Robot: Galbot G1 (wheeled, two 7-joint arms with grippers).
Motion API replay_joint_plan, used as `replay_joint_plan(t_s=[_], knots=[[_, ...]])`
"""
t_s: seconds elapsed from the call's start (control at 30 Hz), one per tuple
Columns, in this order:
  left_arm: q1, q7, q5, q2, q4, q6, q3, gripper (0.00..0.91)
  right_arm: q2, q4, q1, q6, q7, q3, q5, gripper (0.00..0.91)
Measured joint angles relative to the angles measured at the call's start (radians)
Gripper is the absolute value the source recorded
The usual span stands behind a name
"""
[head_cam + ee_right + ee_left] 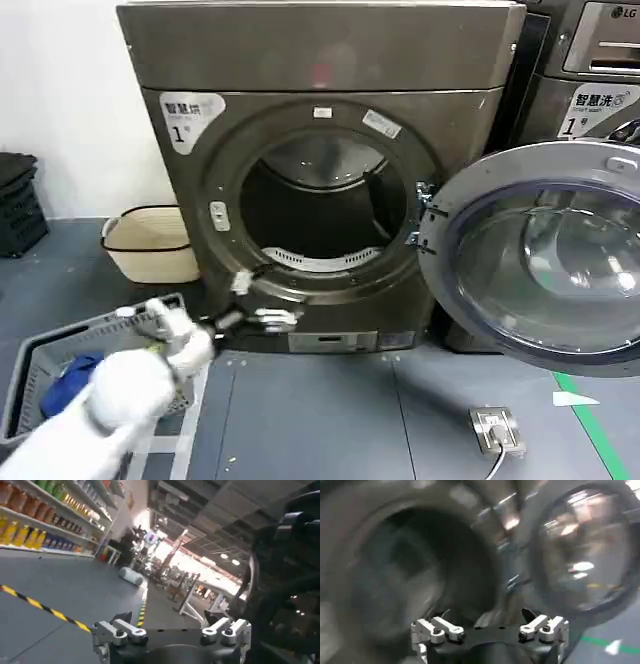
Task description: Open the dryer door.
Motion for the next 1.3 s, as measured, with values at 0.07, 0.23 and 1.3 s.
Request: replay_joint_plan(t_s=[0.07,0.23,1.3], knots=[[0.051,-0.071,-0.073,0.015,-0.005,0.057,-0.065,0.907,-0.004,-0.005,0.0,0.001,-0.004,-0.005,0.005,0.907],[0.149,-0.274,-0.286,0.019,-0.033,0.209,-0.22,0.907,-0.042,-0.019,0.003,0.013,-0.009,-0.023,0.008,0.907],[0.403,-1.177,-1.337,0.098,0.16,0.347,-0.633,0.907,-0.052,-0.063,-0.003,0.111,-0.03,-0.044,0.085,0.907]])
